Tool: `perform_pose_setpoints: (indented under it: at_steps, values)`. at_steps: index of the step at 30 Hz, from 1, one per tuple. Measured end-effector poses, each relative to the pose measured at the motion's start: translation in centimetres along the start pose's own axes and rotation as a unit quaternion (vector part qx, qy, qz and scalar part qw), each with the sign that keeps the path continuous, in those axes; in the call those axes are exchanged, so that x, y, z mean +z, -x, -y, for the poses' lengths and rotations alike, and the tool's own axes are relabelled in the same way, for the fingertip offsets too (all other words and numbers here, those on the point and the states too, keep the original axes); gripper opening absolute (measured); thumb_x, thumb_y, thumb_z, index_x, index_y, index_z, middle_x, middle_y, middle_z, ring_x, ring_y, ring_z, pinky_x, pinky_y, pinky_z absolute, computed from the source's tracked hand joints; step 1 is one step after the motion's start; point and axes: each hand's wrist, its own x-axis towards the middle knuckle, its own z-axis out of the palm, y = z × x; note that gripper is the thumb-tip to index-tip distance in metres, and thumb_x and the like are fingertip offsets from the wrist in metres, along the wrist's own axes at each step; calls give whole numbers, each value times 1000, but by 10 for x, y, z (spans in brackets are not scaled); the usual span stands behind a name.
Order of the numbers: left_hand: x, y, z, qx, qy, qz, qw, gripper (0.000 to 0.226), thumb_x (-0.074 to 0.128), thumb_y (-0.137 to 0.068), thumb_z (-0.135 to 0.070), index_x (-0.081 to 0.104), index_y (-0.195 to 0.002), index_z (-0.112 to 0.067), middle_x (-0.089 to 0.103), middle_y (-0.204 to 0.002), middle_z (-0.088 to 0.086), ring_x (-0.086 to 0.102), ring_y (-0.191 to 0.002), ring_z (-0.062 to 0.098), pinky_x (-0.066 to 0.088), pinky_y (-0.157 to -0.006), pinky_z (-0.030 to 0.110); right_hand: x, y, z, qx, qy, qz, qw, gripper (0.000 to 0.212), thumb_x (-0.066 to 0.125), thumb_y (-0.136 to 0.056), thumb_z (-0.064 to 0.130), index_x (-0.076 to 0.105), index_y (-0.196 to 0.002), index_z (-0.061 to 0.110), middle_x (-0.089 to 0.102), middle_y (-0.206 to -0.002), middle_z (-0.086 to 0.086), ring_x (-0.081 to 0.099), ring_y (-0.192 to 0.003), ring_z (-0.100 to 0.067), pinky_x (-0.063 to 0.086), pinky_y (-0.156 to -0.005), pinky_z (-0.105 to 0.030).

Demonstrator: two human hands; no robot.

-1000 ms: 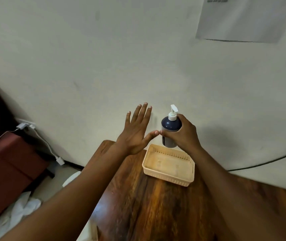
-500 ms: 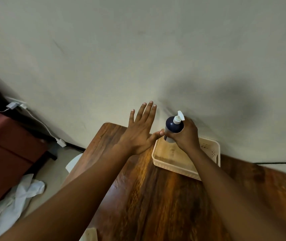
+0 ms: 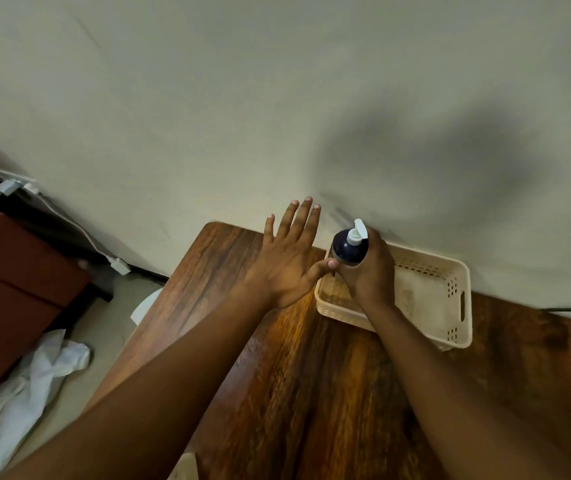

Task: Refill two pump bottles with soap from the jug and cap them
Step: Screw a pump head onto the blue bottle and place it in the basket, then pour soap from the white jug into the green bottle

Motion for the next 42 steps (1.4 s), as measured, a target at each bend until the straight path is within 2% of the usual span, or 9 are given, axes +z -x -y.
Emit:
perform_pose_setpoints:
  at_steps: [4,8,15,19,22,28,33,37,42]
  values:
    - [7,4,3,-3,9,12,1000,96,11,-93,-78,-13,-166,-20,-21,-174,1,-24,-159,19,-11,-127,59,7,1,-4,20,9,0,1000,86,92,-72,30,45,-144,18,56,-143,-7,53,-132,-29,46,-106,-36]
    - [0,9,-2,-10,17,13,1000,95,12,-93,-77,-12,-166,-23,-20,-174,-1,-24,-159,18,-10,-127,60,0,-4,-2,46,20,39,998,92,94,-67,34,44,-143,16,55,-141,-7,53,-130,-29,46,-102,-33]
    - [-41,31,-29,-9,19,10,1000,99,7,-89,-82,-12,-166,-23,-20,-174,-1,-23,-160,18,-10,-127,59,-59,12,34,51,74,98,991,117,89,-63,60,31,-153,15,43,-153,-11,45,-139,-30,45,-103,-34]
    - [-73,56,-52,-5,23,-4,1000,110,-9,-80,-91,-12,-166,-24,-20,-174,-3,-23,-160,17,-11,-128,58,-100,35,66,30,82,110,990,118,87,-64,64,26,-155,20,36,-160,-7,40,-144,-30,43,-108,-37]
    - [-95,82,-66,-13,20,-4,1000,113,-11,-78,-93,-11,-166,-23,-19,-174,-3,-22,-160,16,-11,-128,57,-123,60,89,12,79,123,989,120,87,-65,64,22,-157,22,32,-163,-5,37,-146,-28,41,-110,-38]
    - [-133,170,-85,-47,-4,-4,999,96,9,-91,-79,-12,-166,-24,-17,-175,-2,-18,-161,17,-4,-129,57,-156,128,116,-10,79,164,983,120,87,-67,60,18,-159,27,30,-164,0,33,-149,-27,35,-116,-42]
    - [-139,259,-86,-111,-32,16,993,94,18,-97,-79,-13,-166,-22,-19,-174,1,-17,-161,19,1,-131,54,-171,183,121,-22,75,197,977,131,81,-57,76,14,-160,31,30,-164,-1,33,-149,-28,36,-119,-52]
    - [-125,323,-94,-180,26,-5,983,99,39,-98,-75,-11,-167,-24,-12,-175,7,-9,-163,24,5,-132,52,-181,226,117,-24,110,241,964,130,81,-67,70,3,-163,29,11,-172,-1,16,-157,-27,27,-123,-49]
    - [-100,374,-97,-262,75,-48,961,115,55,-87,-81,-4,-168,-25,-2,-177,2,3,-163,26,10,-131,54,-187,265,108,-50,124,265,955,128,81,-69,68,3,-163,29,8,-172,-1,14,-157,-27,26,-122,-48]
